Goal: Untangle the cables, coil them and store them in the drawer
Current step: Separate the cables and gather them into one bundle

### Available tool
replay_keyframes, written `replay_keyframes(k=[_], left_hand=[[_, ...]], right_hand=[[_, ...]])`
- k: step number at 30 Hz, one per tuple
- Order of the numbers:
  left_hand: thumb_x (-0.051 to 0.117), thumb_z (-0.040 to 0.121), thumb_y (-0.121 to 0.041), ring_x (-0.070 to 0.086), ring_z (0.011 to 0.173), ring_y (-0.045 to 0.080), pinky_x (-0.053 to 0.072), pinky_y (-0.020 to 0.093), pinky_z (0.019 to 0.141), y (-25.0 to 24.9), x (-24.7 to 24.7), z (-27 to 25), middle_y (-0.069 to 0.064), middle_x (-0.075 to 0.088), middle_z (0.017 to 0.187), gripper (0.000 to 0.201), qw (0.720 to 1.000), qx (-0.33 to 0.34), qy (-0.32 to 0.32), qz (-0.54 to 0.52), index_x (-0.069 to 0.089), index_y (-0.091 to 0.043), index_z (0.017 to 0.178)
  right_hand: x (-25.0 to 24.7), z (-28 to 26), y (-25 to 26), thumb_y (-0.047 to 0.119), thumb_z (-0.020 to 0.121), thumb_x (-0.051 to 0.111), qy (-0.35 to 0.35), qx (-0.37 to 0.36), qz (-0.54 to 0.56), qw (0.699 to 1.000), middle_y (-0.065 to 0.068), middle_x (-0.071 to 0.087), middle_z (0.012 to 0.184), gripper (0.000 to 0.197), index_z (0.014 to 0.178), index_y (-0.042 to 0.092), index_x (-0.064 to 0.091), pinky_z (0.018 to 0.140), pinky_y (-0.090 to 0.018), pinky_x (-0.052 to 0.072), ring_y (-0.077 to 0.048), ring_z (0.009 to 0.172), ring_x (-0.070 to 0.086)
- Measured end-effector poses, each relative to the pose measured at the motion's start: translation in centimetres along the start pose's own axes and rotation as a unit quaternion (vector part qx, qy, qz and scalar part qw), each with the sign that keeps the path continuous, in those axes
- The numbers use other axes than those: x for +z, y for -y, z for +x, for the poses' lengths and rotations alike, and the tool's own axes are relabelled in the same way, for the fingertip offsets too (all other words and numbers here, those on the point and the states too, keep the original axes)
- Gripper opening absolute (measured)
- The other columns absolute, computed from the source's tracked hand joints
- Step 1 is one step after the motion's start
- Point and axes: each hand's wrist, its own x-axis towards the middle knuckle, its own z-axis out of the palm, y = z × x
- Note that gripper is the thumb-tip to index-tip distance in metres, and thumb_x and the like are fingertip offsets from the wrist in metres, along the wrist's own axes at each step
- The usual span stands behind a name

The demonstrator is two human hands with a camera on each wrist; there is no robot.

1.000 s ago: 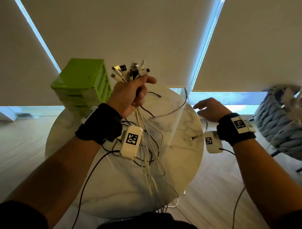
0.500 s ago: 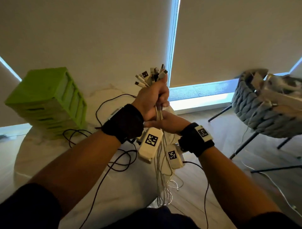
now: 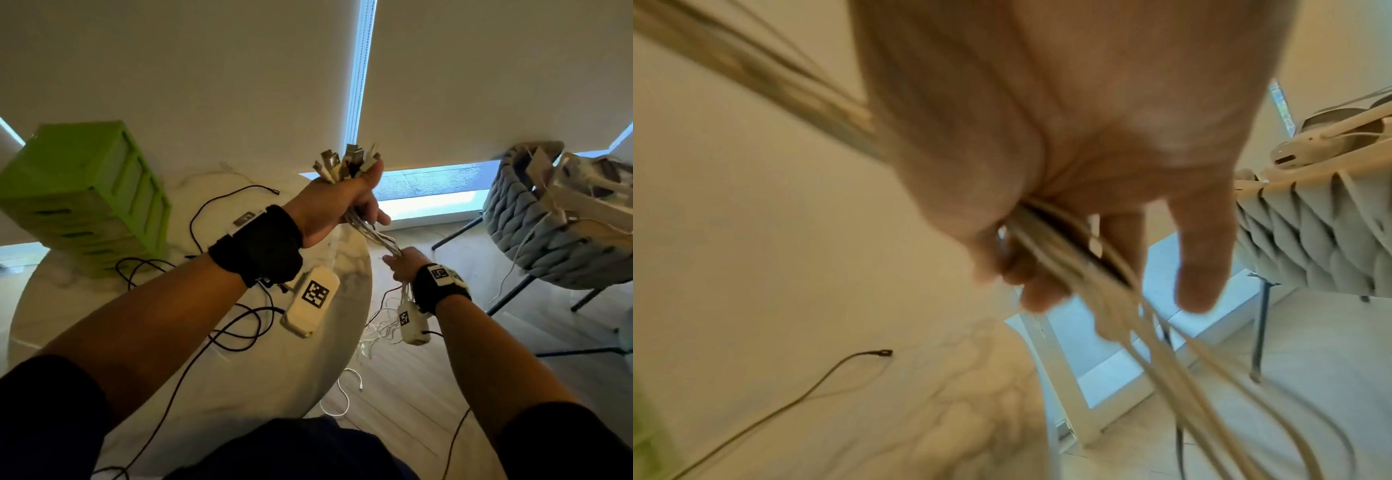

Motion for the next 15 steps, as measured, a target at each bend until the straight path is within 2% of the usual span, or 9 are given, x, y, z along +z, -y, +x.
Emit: replay_keyframes(k=[3,5,6,7,9,10,11,13,15], left_hand=[[0.047,0.096,-0.044,0.069,0.076,0.024,0.046,0.048,0.098,0.6,0.1,0.7,0.005,0.056,0.053,0.055,0.999,-0.01,-0.038,-0.014,0.057,-0.015,0.05],[0.047,0.096,-0.042,0.067,0.078,0.023,0.048,0.044,0.095,0.8,-0.2,1.1,0.005,0.06,0.058,0.052,0.998,-0.008,-0.056,-0.023,0.061,-0.014,0.054],[0.046,0.096,-0.042,0.065,0.08,0.023,0.048,0.042,0.093,0.9,-0.4,1.2,0.005,0.064,0.063,0.05,0.998,-0.005,-0.062,-0.008,0.063,-0.013,0.06],[0.046,0.097,-0.042,0.064,0.081,0.023,0.049,0.04,0.091,1.1,-0.5,1.2,0.007,0.066,0.068,0.048,0.998,-0.003,-0.066,0.01,0.064,-0.011,0.064],[0.046,0.098,-0.036,0.065,0.076,0.021,0.05,0.035,0.085,1.7,-0.6,1.2,0.013,0.061,0.067,0.043,0.997,0.002,-0.071,0.019,0.059,-0.011,0.066],[0.047,0.099,-0.033,0.064,0.066,0.02,0.05,0.037,0.084,2.2,-0.6,1.2,0.012,0.054,0.059,0.041,0.997,0.0,-0.072,0.006,0.053,-0.012,0.064],[0.048,0.099,-0.03,0.059,0.053,0.017,0.05,0.04,0.085,2.7,-0.7,1.1,0.007,0.046,0.05,0.04,0.997,-0.007,-0.076,-0.008,0.048,-0.013,0.063],[0.053,0.097,-0.025,0.04,0.039,0.012,0.052,0.041,0.083,3.6,-1.0,0.8,-0.005,0.032,0.041,0.037,0.994,-0.04,-0.093,-0.032,0.042,-0.016,0.063],[0.055,0.096,-0.022,0.028,0.04,0.012,0.05,0.036,0.074,4.4,-1.5,0.3,-0.007,0.026,0.042,0.037,0.989,-0.077,-0.106,-0.075,0.04,-0.019,0.063]], right_hand=[[-0.2,0.1,-1.7,0.026,0.097,0.044,-0.224,0.021,0.024,0.974,-0.016,0.065,0.097,0.024,0.109,0.013,0.06,0.078,-0.039,0.047,-0.036,0.091,0.06],[-0.3,-0.2,-2.7,0.024,0.098,0.042,-0.308,0.001,0.056,0.95,-0.02,0.064,0.098,0.023,0.113,0.014,0.057,0.077,-0.04,0.046,-0.04,0.101,0.056],[-0.1,-0.3,-3.0,0.024,0.099,0.044,-0.292,-0.016,0.059,0.954,-0.021,0.063,0.095,0.022,0.111,0.013,0.058,0.076,-0.038,0.046,-0.041,0.102,0.057],[0.3,-0.1,-3.3,0.024,0.098,0.048,-0.23,-0.037,0.054,0.971,-0.018,0.063,0.092,0.02,0.108,0.011,0.06,0.074,-0.034,0.045,-0.039,0.1,0.059],[0.9,-0.2,-3.2,0.025,0.091,0.063,-0.011,-0.047,0.005,0.999,-0.01,0.063,0.096,0.022,0.108,0.011,0.061,0.079,-0.031,0.045,-0.031,0.099,0.062],[0.6,-0.6,-2.8,0.022,0.085,0.07,0.091,-0.042,-0.028,0.995,-0.008,0.063,0.106,0.034,0.116,0.013,0.06,0.087,-0.033,0.046,-0.028,0.103,0.06],[0.1,-0.9,-2.0,0.015,0.081,0.074,0.148,-0.053,-0.032,0.987,-0.008,0.06,0.117,0.046,0.124,0.014,0.057,0.094,-0.035,0.046,-0.027,0.109,0.057],[-1.3,-2.1,0.4,-0.006,0.082,0.065,0.127,-0.148,0.075,0.978,-0.009,0.056,0.122,0.049,0.127,0.011,0.056,0.093,-0.035,0.046,-0.03,0.116,0.053],[-3.1,-4.3,3.6,-0.015,0.087,0.049,0.033,-0.242,0.264,0.933,-0.007,0.06,0.113,0.04,0.111,0.014,0.062,0.084,-0.032,0.045,-0.03,0.107,0.057]])
